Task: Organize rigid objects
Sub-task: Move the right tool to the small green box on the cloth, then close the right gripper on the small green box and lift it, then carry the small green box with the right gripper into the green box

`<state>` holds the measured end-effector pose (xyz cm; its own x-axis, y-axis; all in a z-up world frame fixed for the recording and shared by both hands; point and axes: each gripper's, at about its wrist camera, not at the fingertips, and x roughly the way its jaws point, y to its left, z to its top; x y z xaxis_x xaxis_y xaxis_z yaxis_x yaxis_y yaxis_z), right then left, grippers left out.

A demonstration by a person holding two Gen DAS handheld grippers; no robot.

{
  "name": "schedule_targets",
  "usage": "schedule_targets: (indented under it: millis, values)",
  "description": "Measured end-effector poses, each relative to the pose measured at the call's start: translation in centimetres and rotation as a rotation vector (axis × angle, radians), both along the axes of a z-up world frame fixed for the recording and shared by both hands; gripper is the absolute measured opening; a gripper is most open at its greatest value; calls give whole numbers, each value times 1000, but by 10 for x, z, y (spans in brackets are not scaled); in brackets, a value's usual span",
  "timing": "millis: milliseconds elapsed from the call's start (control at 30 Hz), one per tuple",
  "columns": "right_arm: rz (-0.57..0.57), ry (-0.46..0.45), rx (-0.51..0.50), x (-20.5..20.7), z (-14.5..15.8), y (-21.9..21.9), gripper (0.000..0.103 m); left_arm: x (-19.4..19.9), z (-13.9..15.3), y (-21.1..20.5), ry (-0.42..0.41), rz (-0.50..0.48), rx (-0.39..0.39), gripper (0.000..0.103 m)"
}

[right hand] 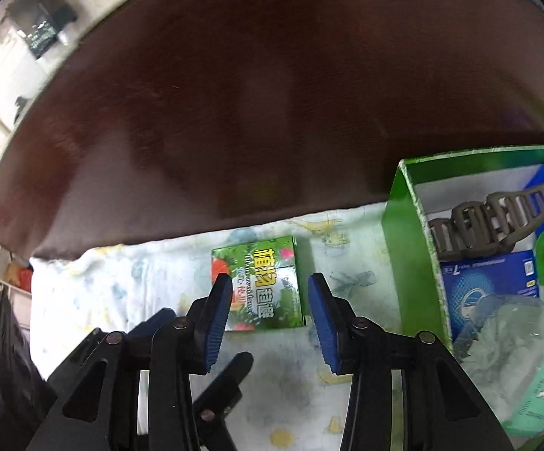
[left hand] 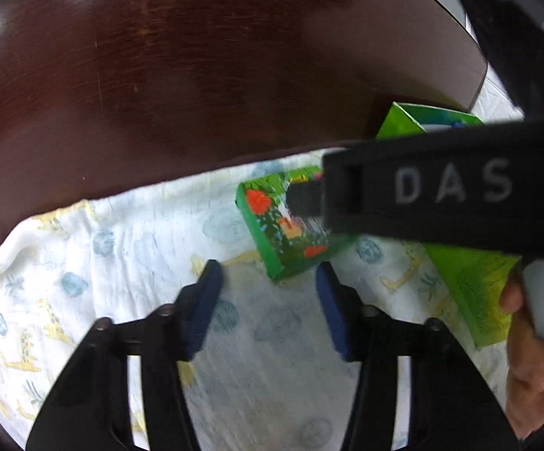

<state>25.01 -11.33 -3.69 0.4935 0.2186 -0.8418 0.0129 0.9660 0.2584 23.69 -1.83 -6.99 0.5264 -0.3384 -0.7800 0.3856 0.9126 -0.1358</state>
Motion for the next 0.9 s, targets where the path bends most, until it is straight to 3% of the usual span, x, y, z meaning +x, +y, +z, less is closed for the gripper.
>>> schedule_targets:
  millis: [33, 167, 267, 467, 733, 900]
  values:
    - [-3, 21, 25, 4, -5, -1, 45, 4, -1, -1, 13, -9, -14, 26]
    - [-12, 75, 120, 14, -23, -6, 45, 10, 2, 6, 30, -15, -42, 25]
    - [17, 57, 109, 13, -22, -5, 46, 12, 5, 9, 33, -8, -37, 23]
    - [63, 31, 99, 0, -13, 5, 46, -26, 32, 4, -21, 0, -4, 23]
    - [101, -96, 83, -37, 34, -1, 46, -71, 78, -24, -147, -18, 28, 23]
    - [91, -187, 98, -63, 69, -28, 46, -93, 111, -50, -215, -64, 28, 23]
